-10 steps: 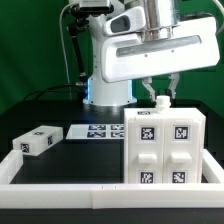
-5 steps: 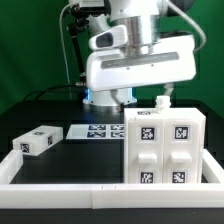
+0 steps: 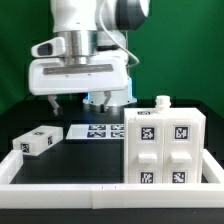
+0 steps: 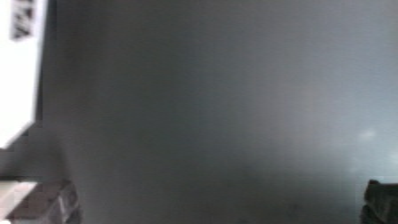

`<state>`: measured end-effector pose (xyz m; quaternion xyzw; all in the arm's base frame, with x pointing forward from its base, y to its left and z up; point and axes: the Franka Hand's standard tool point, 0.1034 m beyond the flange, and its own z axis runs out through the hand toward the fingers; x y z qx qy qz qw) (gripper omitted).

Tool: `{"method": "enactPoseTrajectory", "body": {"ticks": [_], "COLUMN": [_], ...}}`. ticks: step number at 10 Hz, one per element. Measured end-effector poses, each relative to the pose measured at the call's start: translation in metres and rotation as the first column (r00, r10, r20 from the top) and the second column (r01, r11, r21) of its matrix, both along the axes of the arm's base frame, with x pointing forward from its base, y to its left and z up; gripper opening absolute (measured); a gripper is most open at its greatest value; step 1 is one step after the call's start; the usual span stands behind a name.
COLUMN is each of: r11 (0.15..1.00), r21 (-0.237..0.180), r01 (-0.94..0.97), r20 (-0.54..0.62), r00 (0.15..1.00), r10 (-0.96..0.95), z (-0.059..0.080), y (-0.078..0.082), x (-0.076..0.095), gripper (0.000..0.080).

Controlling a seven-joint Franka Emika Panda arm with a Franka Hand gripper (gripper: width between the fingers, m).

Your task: Assemble cabinet

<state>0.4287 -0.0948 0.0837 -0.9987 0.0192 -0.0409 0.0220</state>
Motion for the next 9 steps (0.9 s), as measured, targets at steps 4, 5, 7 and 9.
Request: {"method": "enactPoseTrajectory", "body": {"ticks": [4,5,7,9], "r11": [1.0,1.0,1.0,0.995], "r21": [-0.011,-0.011,-0.011,-0.005], "r01": [0.017,0.015,0.014,0.103], "r20": [-0.016,-0.016,-0.016,-0.038], "r00": [1.0,1.0,1.0,0.994], "r10": [-0.018,-0.015,-0.014,-0.103], "z": [-0.007,-0.007,-0.007,-0.017], "y": [-0.044,-0.044,-0.044,-0.048], "x": [-0.018,-0.018,-0.018,-0.02], "gripper": [0.0797,0.0797,0.0797,0.0797]}}
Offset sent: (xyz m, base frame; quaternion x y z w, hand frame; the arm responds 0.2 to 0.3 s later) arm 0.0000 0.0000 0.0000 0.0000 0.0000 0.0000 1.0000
